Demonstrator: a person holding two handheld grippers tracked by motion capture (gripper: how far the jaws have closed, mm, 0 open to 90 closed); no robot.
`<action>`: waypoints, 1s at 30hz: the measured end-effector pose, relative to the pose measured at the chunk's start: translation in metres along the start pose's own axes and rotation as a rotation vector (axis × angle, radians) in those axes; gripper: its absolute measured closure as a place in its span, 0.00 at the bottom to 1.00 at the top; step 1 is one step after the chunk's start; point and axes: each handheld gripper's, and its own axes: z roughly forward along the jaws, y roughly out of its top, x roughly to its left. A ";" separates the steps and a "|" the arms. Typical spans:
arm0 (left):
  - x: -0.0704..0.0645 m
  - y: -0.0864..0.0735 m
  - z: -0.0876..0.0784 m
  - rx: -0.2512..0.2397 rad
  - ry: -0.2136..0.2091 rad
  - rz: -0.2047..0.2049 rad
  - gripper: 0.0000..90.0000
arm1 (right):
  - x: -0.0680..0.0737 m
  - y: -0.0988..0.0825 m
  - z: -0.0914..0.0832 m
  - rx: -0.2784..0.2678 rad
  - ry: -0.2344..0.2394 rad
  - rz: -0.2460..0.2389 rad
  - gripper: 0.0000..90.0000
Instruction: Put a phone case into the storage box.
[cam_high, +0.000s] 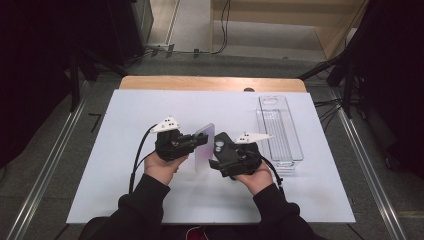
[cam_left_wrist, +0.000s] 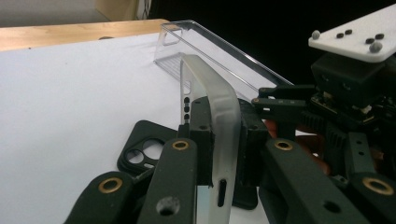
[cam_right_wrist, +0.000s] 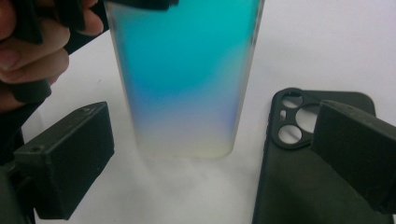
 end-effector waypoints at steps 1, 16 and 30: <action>0.000 0.000 0.001 0.000 -0.001 -0.002 0.90 | 0.001 0.002 0.000 -0.001 -0.006 0.000 0.00; -0.009 -0.002 0.011 0.003 -0.023 -0.031 0.90 | 0.010 0.017 0.011 0.005 -0.048 -0.005 0.00; -0.015 -0.007 0.019 0.001 -0.035 -0.064 0.90 | 0.010 0.020 0.017 -0.019 -0.046 0.004 0.15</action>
